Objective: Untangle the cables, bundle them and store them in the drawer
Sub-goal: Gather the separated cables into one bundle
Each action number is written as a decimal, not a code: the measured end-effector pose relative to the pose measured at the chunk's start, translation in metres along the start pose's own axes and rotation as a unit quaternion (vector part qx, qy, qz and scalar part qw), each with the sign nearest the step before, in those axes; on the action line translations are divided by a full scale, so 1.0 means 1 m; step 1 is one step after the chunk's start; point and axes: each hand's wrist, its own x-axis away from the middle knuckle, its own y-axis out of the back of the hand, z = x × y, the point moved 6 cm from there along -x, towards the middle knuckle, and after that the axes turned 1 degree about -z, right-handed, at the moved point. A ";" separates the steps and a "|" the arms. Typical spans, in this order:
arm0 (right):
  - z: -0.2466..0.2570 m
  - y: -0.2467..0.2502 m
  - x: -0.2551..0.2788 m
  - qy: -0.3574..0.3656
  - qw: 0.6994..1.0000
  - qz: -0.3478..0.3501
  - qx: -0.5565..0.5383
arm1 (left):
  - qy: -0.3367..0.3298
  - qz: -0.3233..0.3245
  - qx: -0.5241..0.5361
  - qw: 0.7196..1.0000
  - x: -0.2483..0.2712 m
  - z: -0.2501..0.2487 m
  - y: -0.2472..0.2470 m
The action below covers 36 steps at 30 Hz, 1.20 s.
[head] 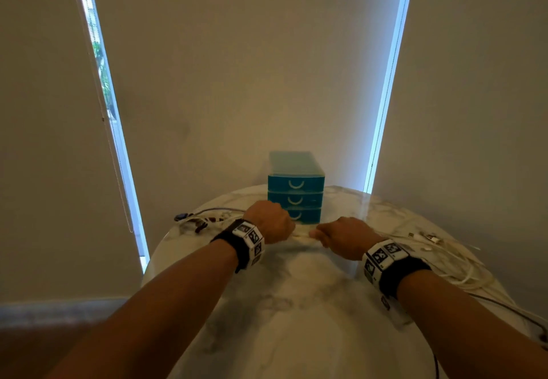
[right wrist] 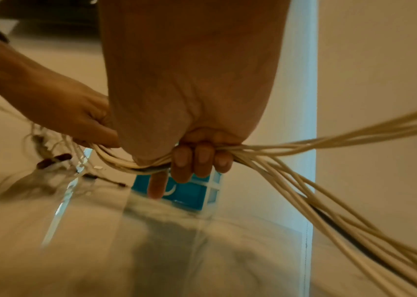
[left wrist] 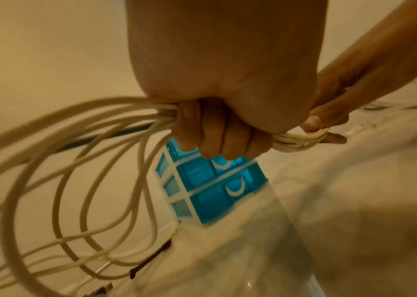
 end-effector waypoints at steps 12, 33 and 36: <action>0.038 -0.002 -0.020 -0.004 0.989 0.016 -0.147 | 0.098 -0.031 0.257 0.961 0.005 0.007 -0.019; 0.002 0.088 -0.004 -0.029 0.945 -0.312 -0.088 | 0.109 0.026 0.462 0.880 0.059 0.136 -0.041; -0.002 0.082 -0.007 -0.042 0.952 -0.295 -0.068 | 0.123 0.024 0.472 0.873 0.064 0.143 -0.032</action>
